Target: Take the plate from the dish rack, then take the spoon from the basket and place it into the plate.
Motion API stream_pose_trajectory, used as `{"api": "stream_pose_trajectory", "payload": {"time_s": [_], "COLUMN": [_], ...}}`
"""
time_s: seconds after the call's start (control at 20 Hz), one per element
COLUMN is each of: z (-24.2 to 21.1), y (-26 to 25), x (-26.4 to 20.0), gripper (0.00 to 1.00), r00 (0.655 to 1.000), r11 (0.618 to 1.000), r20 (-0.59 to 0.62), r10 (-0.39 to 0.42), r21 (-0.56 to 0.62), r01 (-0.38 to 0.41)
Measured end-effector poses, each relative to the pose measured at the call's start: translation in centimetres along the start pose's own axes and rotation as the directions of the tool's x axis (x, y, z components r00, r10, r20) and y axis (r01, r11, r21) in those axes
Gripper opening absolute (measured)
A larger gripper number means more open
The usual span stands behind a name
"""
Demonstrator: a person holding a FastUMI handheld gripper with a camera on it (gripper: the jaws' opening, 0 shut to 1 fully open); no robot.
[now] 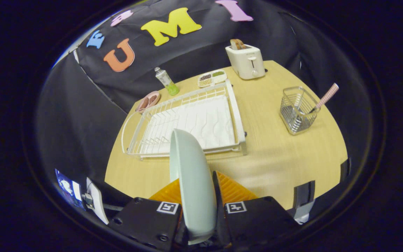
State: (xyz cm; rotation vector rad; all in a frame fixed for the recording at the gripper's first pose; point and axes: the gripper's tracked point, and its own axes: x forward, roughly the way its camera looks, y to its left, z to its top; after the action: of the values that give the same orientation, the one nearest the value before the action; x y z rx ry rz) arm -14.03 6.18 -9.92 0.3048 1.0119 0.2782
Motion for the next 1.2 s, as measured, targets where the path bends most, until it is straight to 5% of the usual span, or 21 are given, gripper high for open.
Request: {"api": "stream_pose_trajectory", "payload": {"time_s": [0.6,1.2], "z": [-4.0,-3.0], "y": [-1.0,-1.6], "x": [5.0,6.0], "gripper": [0.36,0.51], "r00": [0.976,0.971], "r11": [0.943,0.911], "r20": [-0.085,-0.062], "r10": [0.202,0.229], "r21": [0.285,0.364], "r01": [-0.17,-0.192]}}
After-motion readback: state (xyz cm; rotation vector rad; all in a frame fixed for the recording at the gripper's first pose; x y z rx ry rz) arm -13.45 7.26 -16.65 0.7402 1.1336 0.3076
